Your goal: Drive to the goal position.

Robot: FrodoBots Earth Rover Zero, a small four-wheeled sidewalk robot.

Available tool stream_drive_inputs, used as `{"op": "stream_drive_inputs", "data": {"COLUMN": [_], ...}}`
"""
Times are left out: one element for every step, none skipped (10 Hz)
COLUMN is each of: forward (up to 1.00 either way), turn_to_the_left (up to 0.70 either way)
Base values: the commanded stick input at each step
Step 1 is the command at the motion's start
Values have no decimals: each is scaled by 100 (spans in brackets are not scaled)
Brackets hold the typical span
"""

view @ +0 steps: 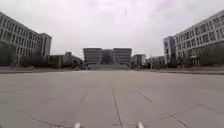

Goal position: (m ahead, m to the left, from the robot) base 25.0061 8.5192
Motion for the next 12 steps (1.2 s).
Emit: {"op": "stream_drive_inputs", "data": {"forward": [85,85,85,85,85,85,85,85,85,85,85,85], "turn_to_the_left": [0,0,0,0,0,0,0,0,0,0,0,0]}}
